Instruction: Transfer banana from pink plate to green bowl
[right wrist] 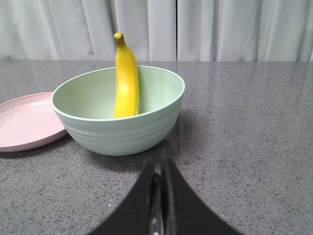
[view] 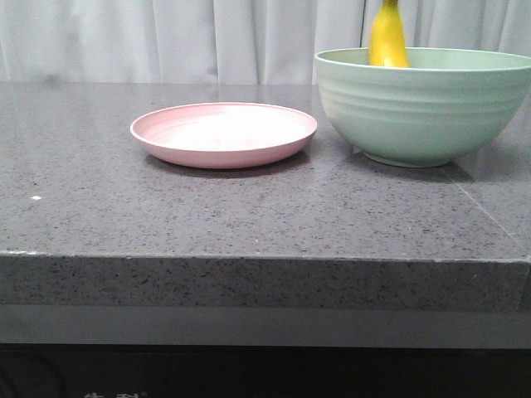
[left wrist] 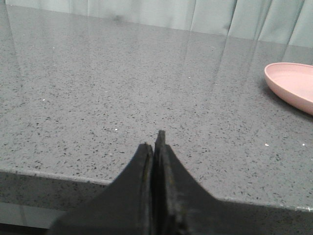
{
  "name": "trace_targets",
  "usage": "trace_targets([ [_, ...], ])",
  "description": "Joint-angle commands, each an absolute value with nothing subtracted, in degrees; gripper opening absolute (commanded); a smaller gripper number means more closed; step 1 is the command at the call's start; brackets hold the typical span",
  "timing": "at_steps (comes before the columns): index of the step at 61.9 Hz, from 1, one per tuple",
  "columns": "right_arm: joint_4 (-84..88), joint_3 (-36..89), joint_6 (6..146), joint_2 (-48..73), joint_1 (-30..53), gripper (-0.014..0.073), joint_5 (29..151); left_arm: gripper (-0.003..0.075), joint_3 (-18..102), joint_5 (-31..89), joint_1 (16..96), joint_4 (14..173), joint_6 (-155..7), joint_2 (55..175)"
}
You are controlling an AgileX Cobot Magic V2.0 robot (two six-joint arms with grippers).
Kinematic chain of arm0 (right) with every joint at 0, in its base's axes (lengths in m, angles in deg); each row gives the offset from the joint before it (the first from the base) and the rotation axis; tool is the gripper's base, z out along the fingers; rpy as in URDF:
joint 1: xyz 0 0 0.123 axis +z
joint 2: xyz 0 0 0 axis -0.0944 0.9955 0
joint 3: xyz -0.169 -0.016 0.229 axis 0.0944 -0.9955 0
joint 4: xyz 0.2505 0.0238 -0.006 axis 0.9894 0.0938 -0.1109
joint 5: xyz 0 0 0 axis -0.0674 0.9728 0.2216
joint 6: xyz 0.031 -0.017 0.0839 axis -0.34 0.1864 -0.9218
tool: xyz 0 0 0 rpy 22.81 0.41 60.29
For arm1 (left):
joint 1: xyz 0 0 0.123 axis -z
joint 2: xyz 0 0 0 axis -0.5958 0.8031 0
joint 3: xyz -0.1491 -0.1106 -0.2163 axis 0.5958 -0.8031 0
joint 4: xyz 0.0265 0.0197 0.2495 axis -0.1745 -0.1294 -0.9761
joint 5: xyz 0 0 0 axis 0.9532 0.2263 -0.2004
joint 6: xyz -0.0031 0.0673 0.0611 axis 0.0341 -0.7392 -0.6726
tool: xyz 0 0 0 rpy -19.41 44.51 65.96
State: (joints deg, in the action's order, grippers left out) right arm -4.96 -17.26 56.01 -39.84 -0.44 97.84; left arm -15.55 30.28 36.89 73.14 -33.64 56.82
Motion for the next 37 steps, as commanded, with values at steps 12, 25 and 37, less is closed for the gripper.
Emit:
trace_targets([
  [12,-4.8,-15.8,56.0,-39.2,-0.8,-0.0060,93.6,-0.0018,-15.7,34.9,36.8,73.7,-33.5,55.4],
  [25,-4.8,-15.8,56.0,-39.2,-0.8,-0.0060,93.6,-0.0018,-15.7,34.9,36.8,73.7,-33.5,55.4],
  [37,-5.9,-19.5,56.0,-40.3,-1.0,-0.0060,90.4,-0.0018,-15.7,34.9,36.8,73.7,-33.5,55.4],
])
